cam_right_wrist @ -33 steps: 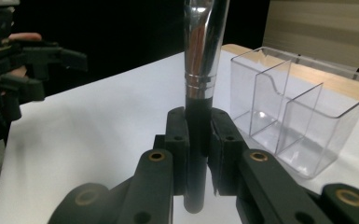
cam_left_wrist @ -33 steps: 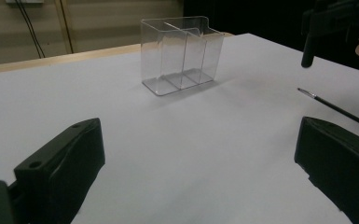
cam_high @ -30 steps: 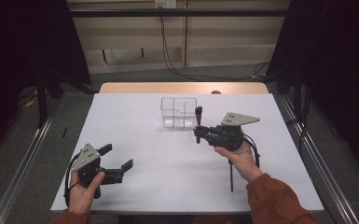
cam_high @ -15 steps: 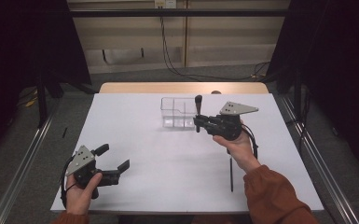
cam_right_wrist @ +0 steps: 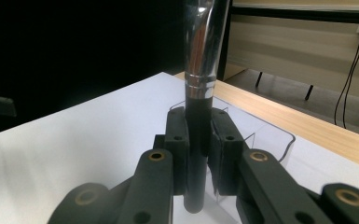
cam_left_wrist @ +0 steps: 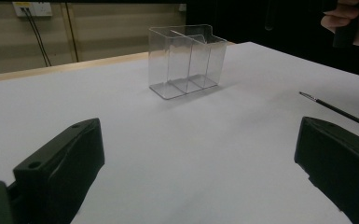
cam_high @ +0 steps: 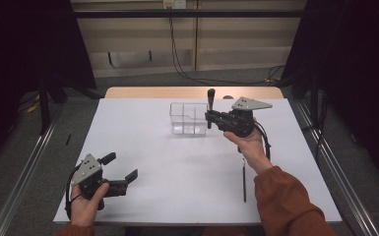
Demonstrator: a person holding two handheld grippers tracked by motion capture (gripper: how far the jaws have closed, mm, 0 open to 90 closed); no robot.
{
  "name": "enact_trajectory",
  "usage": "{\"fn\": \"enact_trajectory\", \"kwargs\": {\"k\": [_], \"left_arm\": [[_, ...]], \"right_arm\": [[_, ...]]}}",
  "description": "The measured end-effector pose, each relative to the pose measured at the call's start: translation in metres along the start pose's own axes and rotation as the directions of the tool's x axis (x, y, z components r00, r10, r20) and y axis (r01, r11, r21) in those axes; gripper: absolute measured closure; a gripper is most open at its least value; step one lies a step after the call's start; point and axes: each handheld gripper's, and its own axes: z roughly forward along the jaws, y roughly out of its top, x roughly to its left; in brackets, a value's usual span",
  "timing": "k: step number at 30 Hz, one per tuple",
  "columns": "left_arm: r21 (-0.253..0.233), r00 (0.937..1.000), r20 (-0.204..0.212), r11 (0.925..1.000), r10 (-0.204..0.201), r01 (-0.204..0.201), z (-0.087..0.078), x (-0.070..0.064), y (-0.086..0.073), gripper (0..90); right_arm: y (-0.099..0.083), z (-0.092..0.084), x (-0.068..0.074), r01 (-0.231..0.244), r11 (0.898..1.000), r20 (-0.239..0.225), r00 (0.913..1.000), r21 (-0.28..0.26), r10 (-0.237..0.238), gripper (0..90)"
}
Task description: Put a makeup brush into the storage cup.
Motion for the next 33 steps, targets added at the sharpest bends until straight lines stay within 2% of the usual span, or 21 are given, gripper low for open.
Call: {"fn": "enact_trajectory", "kwargs": {"k": [8, 10, 14, 26, 33], "left_arm": [[-0.01, 0.9997, -0.018, 0.9998, -0.017, 0.016, 0.002, 0.001, -0.001, 1.7], [-0.017, 0.9994, -0.007, 0.9993, -0.033, 0.033, 0.002, 0.001, -0.001, 1.8], [-0.024, 0.9994, -0.005, 0.9991, -0.035, 0.035, 0.001, 0.001, -0.001, 2.2], [-0.01, 0.9999, 0.001, 0.9999, -0.012, 0.012, 0.001, -0.001, 0.0, 1.4], [-0.01, 1.0, 0.004, 0.9999, -0.001, 0.001, 0.0, -0.001, 0.0, 1.4]], "right_arm": [[0.006, 0.016, -0.008, -0.001, 1.0, 0.021, 0.9998, 0.011, 0.001, 79.9], [0.007, 0.021, -0.011, -0.009, 1.0, 0.023, 0.9997, 0.011, 0.009, 79.8], [0.008, 0.028, -0.015, -0.015, 1.0, 0.033, 0.9993, 0.017, 0.015, 79.9], [0.014, 0.051, -0.027, -0.021, 0.999, 0.083, 0.9964, 0.043, 0.017, 79.9], [0.013, 0.06, -0.033, -0.047, 0.998, 0.117, 0.9923, 0.039, 0.042, 79.8]]}}
